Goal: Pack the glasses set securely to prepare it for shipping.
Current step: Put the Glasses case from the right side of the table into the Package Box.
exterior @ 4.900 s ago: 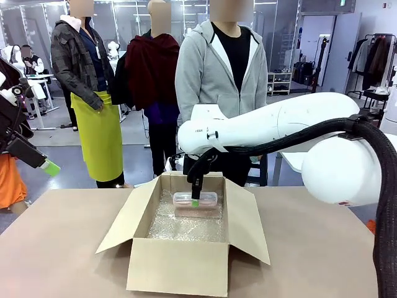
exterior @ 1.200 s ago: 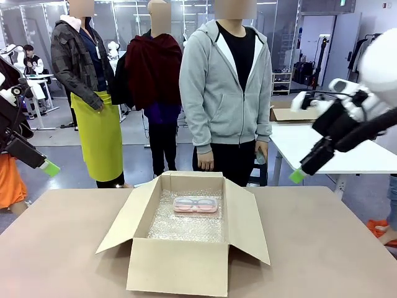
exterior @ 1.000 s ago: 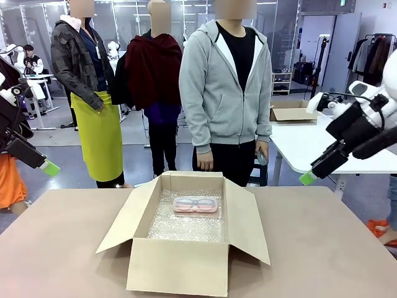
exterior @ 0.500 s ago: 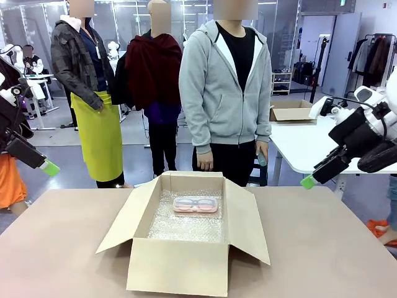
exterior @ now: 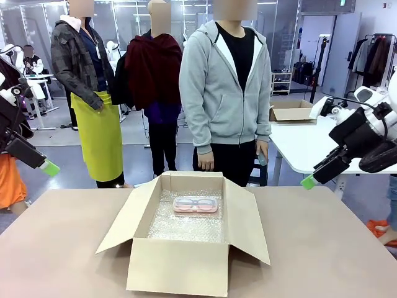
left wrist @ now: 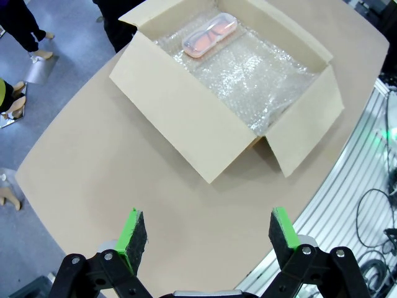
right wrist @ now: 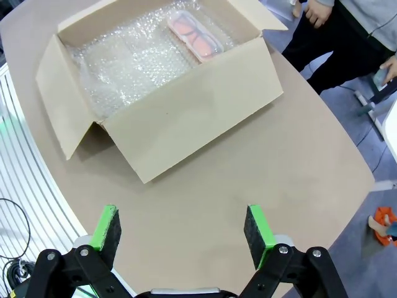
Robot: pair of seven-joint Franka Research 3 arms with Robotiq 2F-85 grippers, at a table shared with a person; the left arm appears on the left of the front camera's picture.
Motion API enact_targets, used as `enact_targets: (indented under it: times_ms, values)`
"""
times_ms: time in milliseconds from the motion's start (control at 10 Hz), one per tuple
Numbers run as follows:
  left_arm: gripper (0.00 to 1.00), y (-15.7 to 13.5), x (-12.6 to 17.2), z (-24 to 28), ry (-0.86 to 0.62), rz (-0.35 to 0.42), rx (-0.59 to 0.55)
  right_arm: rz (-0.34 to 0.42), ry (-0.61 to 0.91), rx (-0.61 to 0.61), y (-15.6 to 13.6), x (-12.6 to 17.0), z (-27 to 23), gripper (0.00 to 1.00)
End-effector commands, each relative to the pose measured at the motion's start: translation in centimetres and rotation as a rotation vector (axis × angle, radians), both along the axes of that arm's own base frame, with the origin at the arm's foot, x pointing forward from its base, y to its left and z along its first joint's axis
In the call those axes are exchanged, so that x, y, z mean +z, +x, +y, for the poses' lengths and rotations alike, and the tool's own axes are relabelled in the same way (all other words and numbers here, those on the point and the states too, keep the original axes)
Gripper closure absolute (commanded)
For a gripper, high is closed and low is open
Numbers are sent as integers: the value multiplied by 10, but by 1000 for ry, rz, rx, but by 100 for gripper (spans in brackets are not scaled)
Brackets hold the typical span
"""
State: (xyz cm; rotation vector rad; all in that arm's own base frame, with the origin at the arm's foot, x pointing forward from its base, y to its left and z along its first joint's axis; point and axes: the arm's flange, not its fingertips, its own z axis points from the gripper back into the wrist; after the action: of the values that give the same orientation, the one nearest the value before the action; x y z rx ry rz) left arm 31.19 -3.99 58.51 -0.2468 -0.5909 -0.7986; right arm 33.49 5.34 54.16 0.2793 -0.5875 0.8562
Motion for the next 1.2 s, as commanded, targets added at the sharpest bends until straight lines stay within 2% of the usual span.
enact_targets:
  times_ms: [0,1100]
  values:
    - [0,-1,1,1,-14,-1,-8,9,-4,-13,0,1,1,0]
    - [0,-1,1,1,-14,-1,-8,9,-4,-13,0,1,1,0]
